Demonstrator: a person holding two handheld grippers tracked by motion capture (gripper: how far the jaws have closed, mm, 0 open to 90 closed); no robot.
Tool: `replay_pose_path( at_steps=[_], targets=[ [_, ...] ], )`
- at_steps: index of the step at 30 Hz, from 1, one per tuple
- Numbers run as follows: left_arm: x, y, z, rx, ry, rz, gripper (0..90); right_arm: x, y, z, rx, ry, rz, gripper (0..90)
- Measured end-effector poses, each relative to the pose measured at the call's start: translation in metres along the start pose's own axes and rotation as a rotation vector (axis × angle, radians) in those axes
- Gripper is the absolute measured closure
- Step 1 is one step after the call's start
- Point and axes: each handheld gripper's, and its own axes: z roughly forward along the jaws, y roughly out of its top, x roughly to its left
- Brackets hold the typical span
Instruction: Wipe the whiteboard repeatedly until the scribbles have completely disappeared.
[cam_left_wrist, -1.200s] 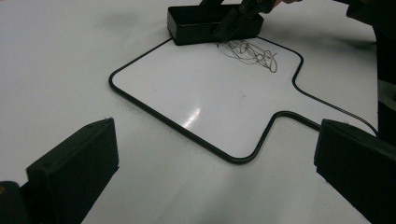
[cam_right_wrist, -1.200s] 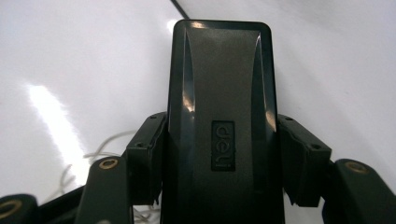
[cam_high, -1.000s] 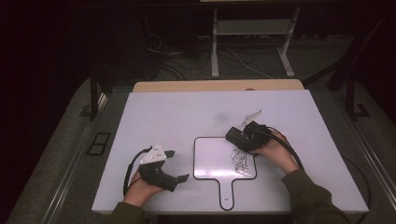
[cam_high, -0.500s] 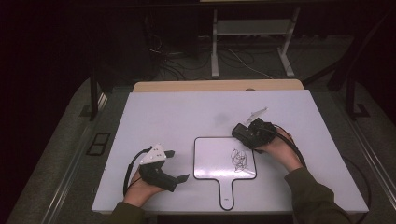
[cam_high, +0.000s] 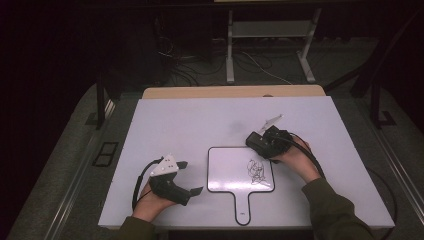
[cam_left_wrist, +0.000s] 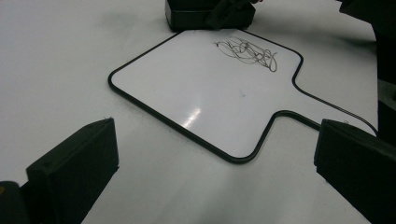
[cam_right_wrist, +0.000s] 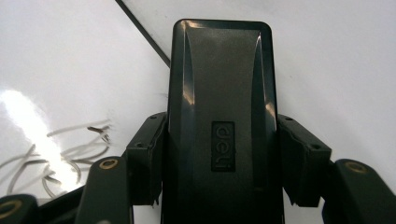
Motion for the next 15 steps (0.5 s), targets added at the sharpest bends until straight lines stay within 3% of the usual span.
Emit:
replay_pose_path(
  at_steps=[6, 15],
  targets=[
    [0.000, 0.000, -0.001, 0.004, 0.000, 0.002, 0.0, 0.003, 0.004, 0.002, 0.001, 0.004, -0.006, 38.7],
    [0.000, -0.001, -0.002, 0.005, 0.003, -0.001, 0.0, -0.010, -0.002, -0.001, 0.010, -0.020, 0.019, 38.7]
  ],
)
